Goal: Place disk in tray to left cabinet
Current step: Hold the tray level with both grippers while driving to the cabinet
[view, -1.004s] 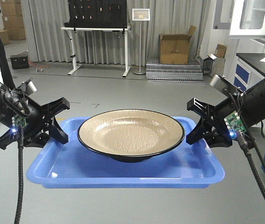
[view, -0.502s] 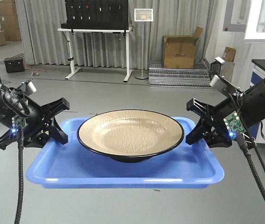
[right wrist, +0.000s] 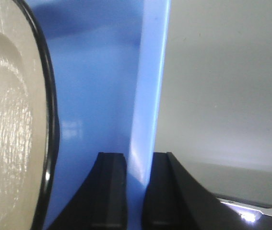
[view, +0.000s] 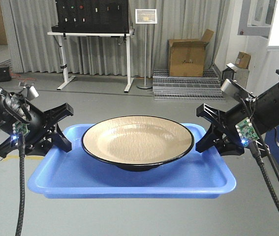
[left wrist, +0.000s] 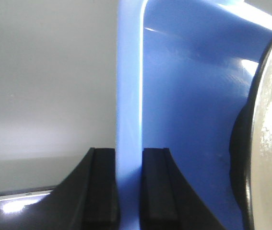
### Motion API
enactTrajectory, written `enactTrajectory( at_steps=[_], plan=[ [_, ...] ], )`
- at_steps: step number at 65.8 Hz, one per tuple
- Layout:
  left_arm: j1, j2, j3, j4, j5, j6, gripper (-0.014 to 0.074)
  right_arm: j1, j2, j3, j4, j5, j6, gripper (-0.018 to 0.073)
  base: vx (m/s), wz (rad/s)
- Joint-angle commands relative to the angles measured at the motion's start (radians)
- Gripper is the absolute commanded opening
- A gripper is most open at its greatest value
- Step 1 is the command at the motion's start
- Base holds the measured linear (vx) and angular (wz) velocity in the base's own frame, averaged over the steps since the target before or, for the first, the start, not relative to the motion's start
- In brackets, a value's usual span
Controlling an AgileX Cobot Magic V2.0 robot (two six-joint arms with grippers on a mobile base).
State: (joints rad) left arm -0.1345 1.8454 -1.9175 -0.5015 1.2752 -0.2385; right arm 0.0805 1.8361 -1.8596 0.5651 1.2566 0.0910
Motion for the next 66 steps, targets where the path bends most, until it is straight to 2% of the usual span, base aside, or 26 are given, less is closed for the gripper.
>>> enactTrajectory(
  at_steps=[1, 66],
  plan=[
    [-0.023, -0.059, -0.037, -0.138, -0.021, -0.015, 0.0, 0.011, -0.055, -0.035, 0.124, 0.015, -0.015, -0.0005, 0.65, -0.06],
    [-0.023, -0.059, -0.037, -0.136, -0.021, -0.015, 0.0, 0.011, -0.055, -0.035, 0.122, 0.015, -0.015, -0.0005, 0.68, -0.05]
  ],
)
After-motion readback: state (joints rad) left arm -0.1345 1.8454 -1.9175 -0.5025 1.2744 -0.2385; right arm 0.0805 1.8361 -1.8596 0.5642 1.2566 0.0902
